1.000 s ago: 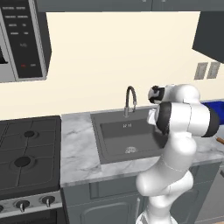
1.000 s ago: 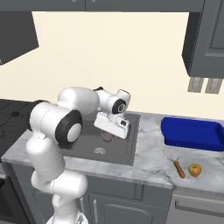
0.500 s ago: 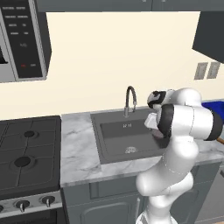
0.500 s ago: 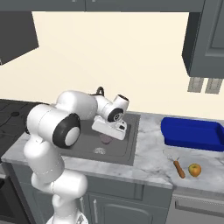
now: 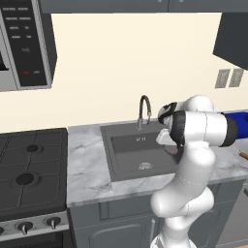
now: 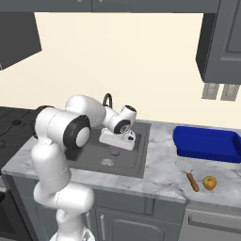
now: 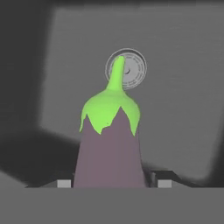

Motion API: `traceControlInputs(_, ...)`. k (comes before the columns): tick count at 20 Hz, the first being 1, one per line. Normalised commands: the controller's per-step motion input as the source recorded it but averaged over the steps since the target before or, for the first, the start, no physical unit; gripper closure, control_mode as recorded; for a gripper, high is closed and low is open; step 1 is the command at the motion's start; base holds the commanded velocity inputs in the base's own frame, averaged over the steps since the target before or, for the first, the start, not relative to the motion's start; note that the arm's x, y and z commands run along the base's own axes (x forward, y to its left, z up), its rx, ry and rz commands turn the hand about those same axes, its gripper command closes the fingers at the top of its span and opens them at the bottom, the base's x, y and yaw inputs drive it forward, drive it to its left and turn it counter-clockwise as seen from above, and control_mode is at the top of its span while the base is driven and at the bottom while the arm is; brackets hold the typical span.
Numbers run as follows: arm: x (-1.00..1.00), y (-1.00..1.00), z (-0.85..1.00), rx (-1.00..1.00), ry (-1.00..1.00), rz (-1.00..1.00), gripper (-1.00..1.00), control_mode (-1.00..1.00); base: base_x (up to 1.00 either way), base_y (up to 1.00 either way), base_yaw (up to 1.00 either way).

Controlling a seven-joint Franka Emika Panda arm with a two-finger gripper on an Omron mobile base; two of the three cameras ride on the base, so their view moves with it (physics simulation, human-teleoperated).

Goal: Pick up all produce items and place them in the sink. Turn on the sink faucet to wash them. Then turn the sink off and put them in the tray.

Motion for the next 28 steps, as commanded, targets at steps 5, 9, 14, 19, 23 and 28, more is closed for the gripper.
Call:
traceControlInputs(5, 0.42, 0.0, -0.29, 0.01, -0.03, 0.05, 1.0, -1.0, 0.0, 0.0, 0.0)
traceControlInputs(9, 0.28, 0.0, -0.35, 0.0, 0.0, 0.03, 1.0, -1.0, 0.0, 0.0, 0.0)
traceControlInputs(14, 0.28, 0.0, -0.35, 0.04, 0.0, 0.0, 1.0, -1.0, 0.0, 0.0, 0.0)
traceControlInputs(19, 0.25, 0.0, -0.29, 0.04, 0.0, 0.01, 1.0, -1.0, 0.0, 0.0, 0.0)
traceControlInputs(23, 0.2, 0.0, -0.19, 0.05, -0.02, 0.0, 1.0, -1.0, 0.0, 0.0, 0.0)
traceControlInputs(28, 0.21, 0.0, -0.19, 0.03, -0.07, 0.0, 1.0, -1.0, 0.0, 0.0, 0.0)
